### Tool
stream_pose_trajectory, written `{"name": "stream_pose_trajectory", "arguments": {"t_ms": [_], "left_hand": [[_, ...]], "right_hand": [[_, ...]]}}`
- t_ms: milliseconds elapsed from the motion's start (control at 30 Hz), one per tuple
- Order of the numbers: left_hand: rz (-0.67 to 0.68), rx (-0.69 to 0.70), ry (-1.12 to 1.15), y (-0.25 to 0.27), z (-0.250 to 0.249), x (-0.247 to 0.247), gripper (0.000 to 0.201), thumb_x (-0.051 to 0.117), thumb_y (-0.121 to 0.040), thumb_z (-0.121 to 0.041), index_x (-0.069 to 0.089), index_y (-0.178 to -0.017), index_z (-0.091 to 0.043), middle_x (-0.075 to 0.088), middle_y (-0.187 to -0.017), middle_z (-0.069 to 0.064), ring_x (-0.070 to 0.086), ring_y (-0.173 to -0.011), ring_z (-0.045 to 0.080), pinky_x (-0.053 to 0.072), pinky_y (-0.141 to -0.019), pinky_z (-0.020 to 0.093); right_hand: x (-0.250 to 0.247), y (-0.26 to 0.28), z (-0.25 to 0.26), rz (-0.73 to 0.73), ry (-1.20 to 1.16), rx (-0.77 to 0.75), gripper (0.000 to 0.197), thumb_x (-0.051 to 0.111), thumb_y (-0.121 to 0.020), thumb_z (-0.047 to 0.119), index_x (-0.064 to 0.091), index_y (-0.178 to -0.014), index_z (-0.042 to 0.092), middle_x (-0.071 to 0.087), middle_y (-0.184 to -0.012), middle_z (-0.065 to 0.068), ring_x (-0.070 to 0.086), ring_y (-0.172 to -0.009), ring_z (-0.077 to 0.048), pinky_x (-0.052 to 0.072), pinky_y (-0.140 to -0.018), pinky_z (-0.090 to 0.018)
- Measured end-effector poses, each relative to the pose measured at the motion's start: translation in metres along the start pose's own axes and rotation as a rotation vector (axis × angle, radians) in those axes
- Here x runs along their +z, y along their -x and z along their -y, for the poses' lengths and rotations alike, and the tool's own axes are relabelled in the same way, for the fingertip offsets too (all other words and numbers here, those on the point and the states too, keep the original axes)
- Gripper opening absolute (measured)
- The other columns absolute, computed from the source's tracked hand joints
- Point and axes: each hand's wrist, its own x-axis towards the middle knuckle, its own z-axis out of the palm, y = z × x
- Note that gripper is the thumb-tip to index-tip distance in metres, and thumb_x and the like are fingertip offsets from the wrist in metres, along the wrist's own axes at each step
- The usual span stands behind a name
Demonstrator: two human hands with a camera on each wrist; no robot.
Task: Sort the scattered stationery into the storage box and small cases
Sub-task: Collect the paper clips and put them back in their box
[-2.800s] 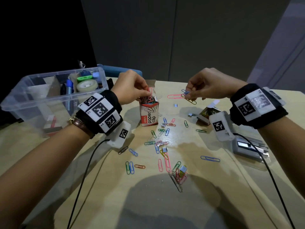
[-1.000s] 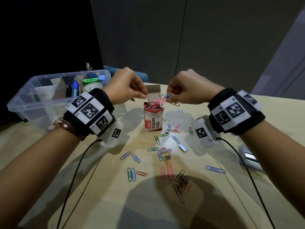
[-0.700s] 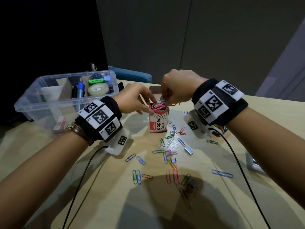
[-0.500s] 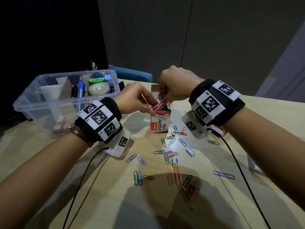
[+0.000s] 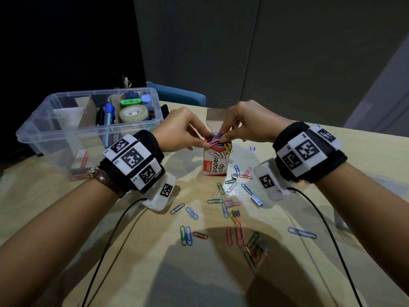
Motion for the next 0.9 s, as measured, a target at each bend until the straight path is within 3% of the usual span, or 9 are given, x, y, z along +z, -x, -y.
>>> {"name": "stream_pose_trajectory", "arguments": {"t_ms": [167, 200, 300, 367, 467, 600, 700, 800, 900], "left_hand": [[-0.022, -0.003, -0.011, 0.002, -0.001, 0.000, 0.024, 0.077, -0.078, -0.022, 0.076, -0.101, -0.014, 0.068, -0.087, -0.010, 0.067, -0.082, 0.009, 0.059, -0.061, 0.026], [-0.042, -0.007, -0.010, 0.002, -0.001, 0.002, 0.021, 0.076, -0.080, -0.021, 0.076, -0.100, -0.015, 0.068, -0.086, -0.011, 0.067, -0.080, 0.008, 0.058, -0.060, 0.025], [-0.120, 0.002, -0.013, 0.001, -0.002, 0.008, 0.014, 0.077, -0.080, -0.016, 0.077, -0.094, -0.015, 0.070, -0.083, -0.005, 0.068, -0.075, 0.009, 0.056, -0.056, 0.020], [-0.131, 0.002, -0.007, 0.000, -0.003, 0.009, 0.014, 0.078, -0.079, -0.014, 0.077, -0.093, -0.014, 0.073, -0.086, 0.000, 0.070, -0.077, 0.011, 0.058, -0.058, 0.021], [-0.084, -0.024, 0.046, 0.002, -0.003, 0.008, 0.018, 0.077, -0.078, -0.009, 0.075, -0.096, -0.008, 0.073, -0.089, 0.003, 0.071, -0.079, 0.014, 0.060, -0.064, 0.027], [-0.049, -0.061, 0.137, 0.003, -0.004, 0.007, 0.019, 0.075, -0.078, -0.002, 0.074, -0.097, -0.002, 0.073, -0.089, 0.008, 0.072, -0.080, 0.020, 0.061, -0.067, 0.030], [-0.065, -0.081, 0.129, 0.001, -0.002, 0.009, 0.018, 0.074, -0.081, -0.002, 0.073, -0.099, -0.002, 0.073, -0.091, 0.009, 0.072, -0.081, 0.020, 0.061, -0.066, 0.029], [-0.102, -0.081, 0.078, -0.001, -0.001, 0.011, 0.016, 0.072, -0.083, -0.006, 0.074, -0.099, -0.005, 0.073, -0.092, 0.009, 0.072, -0.080, 0.016, 0.061, -0.065, 0.028], [-0.114, -0.064, 0.109, 0.002, -0.002, 0.010, 0.018, 0.070, -0.087, -0.016, 0.074, -0.100, -0.006, 0.073, -0.093, 0.008, 0.071, -0.083, 0.015, 0.061, -0.066, 0.029]], "right_hand": [[0.004, -0.001, 0.001, 0.068, 0.055, -0.080, 0.022, 0.065, -0.092, 0.014, 0.074, -0.110, 0.022, 0.067, -0.100, 0.003, 0.064, -0.088, -0.012, 0.051, -0.062, -0.008], [0.005, -0.001, 0.003, 0.067, 0.132, -0.101, 0.023, 0.062, -0.093, 0.017, 0.073, -0.112, 0.024, 0.066, -0.101, 0.004, 0.062, -0.091, -0.013, 0.049, -0.065, -0.010], [0.011, 0.004, 0.013, 0.022, 0.393, -0.109, 0.024, 0.053, -0.098, 0.031, 0.068, -0.112, 0.019, 0.061, -0.109, 0.000, 0.059, -0.095, -0.021, 0.044, -0.070, -0.029], [0.014, 0.010, 0.018, 0.030, 0.497, -0.161, 0.026, 0.049, -0.099, 0.031, 0.063, -0.112, 0.014, 0.057, -0.108, -0.001, 0.057, -0.096, -0.022, 0.040, -0.068, -0.030], [0.013, 0.014, 0.020, 0.019, 0.559, -0.223, 0.024, 0.052, -0.098, 0.028, 0.066, -0.114, 0.018, 0.053, -0.102, 0.002, 0.057, -0.095, -0.022, 0.037, -0.065, -0.029], [0.006, 0.008, 0.023, -0.068, 0.429, -0.088, 0.014, 0.066, -0.090, 0.031, 0.074, -0.101, 0.038, 0.062, -0.092, 0.010, 0.059, -0.089, -0.018, 0.036, -0.064, -0.029], [0.005, 0.001, 0.025, -0.118, 0.321, 0.032, 0.008, 0.072, -0.085, 0.029, 0.074, -0.090, 0.035, 0.055, -0.076, 0.016, 0.058, -0.087, -0.015, 0.038, -0.067, -0.027], [0.010, -0.005, 0.029, -0.149, 0.386, 0.063, 0.010, 0.068, -0.088, 0.031, 0.072, -0.098, 0.032, 0.055, -0.088, 0.006, 0.052, -0.083, -0.018, 0.037, -0.068, -0.030], [0.008, -0.006, 0.023, -0.038, 0.307, 0.075, 0.015, 0.066, -0.090, 0.029, 0.074, -0.102, 0.035, 0.056, -0.091, 0.007, 0.054, -0.087, -0.016, 0.041, -0.068, -0.030]]}}
